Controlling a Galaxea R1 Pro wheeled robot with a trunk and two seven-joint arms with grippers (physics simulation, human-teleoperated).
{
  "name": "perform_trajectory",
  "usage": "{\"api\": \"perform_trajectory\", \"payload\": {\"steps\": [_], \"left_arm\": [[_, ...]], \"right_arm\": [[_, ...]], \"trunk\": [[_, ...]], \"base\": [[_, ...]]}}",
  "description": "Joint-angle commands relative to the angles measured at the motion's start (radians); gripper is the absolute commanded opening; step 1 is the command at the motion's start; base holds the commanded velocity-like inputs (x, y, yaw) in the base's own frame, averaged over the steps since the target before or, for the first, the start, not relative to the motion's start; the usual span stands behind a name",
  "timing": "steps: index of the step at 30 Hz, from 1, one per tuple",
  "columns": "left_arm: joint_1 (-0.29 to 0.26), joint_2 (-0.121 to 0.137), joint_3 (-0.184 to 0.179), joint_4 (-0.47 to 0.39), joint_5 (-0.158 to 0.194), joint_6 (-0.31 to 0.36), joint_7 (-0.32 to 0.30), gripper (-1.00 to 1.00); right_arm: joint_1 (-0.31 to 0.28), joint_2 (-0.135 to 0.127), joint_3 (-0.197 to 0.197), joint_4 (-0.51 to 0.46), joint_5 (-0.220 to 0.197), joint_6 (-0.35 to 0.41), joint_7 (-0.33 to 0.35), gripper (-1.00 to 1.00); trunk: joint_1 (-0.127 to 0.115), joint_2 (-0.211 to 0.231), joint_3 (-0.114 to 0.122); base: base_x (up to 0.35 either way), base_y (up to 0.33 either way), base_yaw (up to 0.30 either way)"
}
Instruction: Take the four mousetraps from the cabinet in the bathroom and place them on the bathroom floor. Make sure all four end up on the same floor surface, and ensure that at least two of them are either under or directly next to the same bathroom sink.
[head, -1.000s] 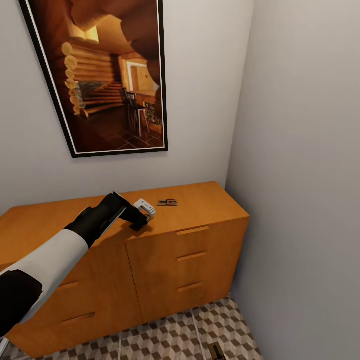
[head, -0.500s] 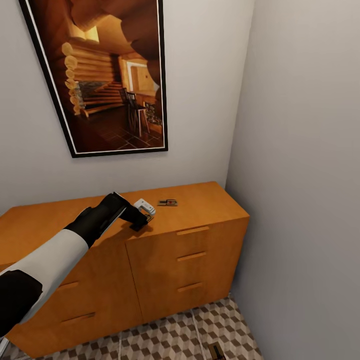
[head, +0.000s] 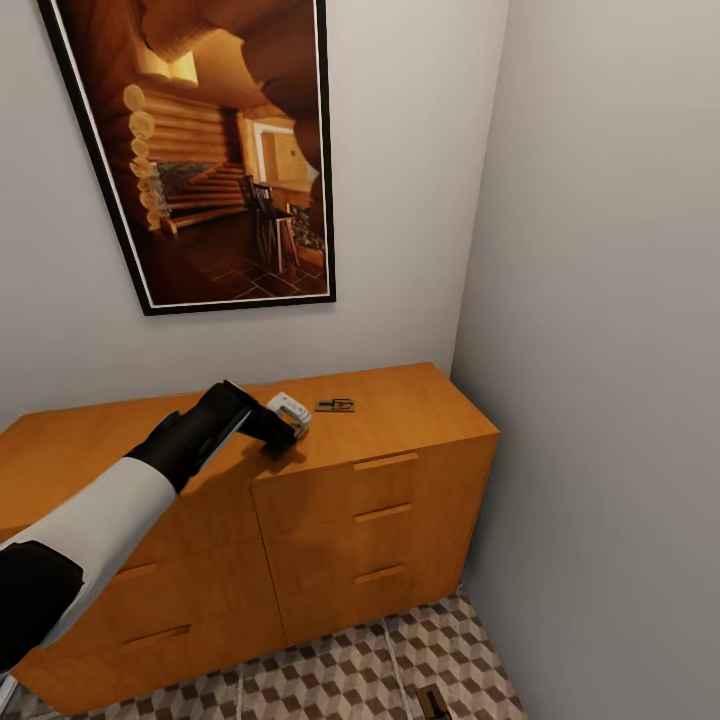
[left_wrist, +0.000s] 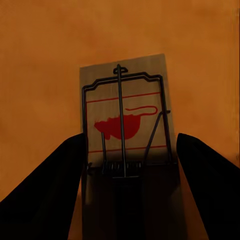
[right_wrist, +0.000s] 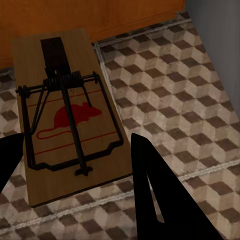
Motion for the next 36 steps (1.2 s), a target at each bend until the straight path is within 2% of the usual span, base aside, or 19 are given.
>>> {"api": "perform_trajectory", "payload": {"steps": [1,5,8,15,21,29,36], "left_arm": [[-0.001,0.001,0.008,-0.011,-0.002,0.004,-0.004,-1.0],[-0.001,0.0,0.049,-0.055,-0.002,0.007,-0.004,-1.0],[-0.001,0.0,0.061,-0.081,-0.002,0.008,-0.004,-1.0],[-0.001,0.002,0.068,-0.136,-0.001,0.016,-0.003,-1.0],[-0.001,0.006,0.069,-0.209,-0.001,0.063,-0.002,-1.0],[-0.001,0.012,0.067,-0.229,-0.001,0.102,-0.003,-1.0],[-0.001,0.017,0.065,-0.228,-0.001,0.104,-0.004,-1.0]], "right_arm": [[-0.001,0.0,-0.002,0.001,-0.005,-0.004,0.004,-1.0],[-0.001,0.0,-0.002,0.001,-0.005,-0.004,0.004,-1.0],[-0.001,0.0,-0.002,0.001,-0.005,-0.004,0.004,-1.0],[-0.001,0.0,-0.002,0.001,-0.005,-0.004,0.004,-1.0],[-0.001,0.0,-0.002,0.001,-0.005,-0.004,0.004,-1.0],[-0.001,0.0,-0.002,0.001,-0.005,-0.004,0.004,-1.0],[-0.001,0.0,-0.002,0.001,-0.005,-0.004,0.004,-1.0]], "trunk": [[0.0,-0.001,-0.001],[0.0,-0.001,-0.001],[0.0,-0.001,-0.001],[0.0,-0.001,-0.001],[0.0,-0.001,-0.001],[0.0,-0.001,-0.001],[0.0,-0.001,-0.001]], "base": [[0.0,0.0,0.0],[0.0,0.0,0.0],[0.0,0.0,0.0],[0.0,0.0,0.0],[0.0,0.0,0.0],[-0.007,0.0,0.0],[-0.232,-0.043,0.0]]}}
